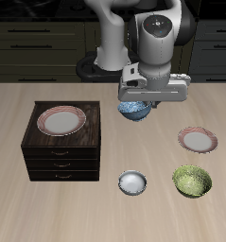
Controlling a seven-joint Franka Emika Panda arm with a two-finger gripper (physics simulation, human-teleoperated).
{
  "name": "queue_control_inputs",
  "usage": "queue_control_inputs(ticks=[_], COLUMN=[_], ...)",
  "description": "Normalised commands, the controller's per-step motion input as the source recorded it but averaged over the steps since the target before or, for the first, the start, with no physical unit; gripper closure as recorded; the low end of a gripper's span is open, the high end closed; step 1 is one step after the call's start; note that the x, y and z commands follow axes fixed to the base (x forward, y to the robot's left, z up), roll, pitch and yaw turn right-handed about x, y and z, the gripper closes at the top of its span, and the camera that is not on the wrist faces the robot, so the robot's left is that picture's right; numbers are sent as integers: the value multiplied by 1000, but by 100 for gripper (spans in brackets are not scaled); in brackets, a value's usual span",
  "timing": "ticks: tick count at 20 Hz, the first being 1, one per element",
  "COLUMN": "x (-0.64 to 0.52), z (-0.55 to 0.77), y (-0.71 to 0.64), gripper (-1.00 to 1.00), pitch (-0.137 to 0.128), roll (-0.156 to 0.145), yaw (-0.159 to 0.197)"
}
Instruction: Place the blue bowl onto the plate that is on the left side of the table
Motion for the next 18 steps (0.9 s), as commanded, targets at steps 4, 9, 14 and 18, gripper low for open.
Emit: queue_control_inputs(ticks=[4,9,14,18], x=[-107,-233,-124,-50], z=[250,225,112,95], y=[124,234,219,236], gripper=[100,100,100,100], pitch=[-67,-108,-32,6], roll=[10,-6,24,19], yaw=[-3,-9,-22,-30])
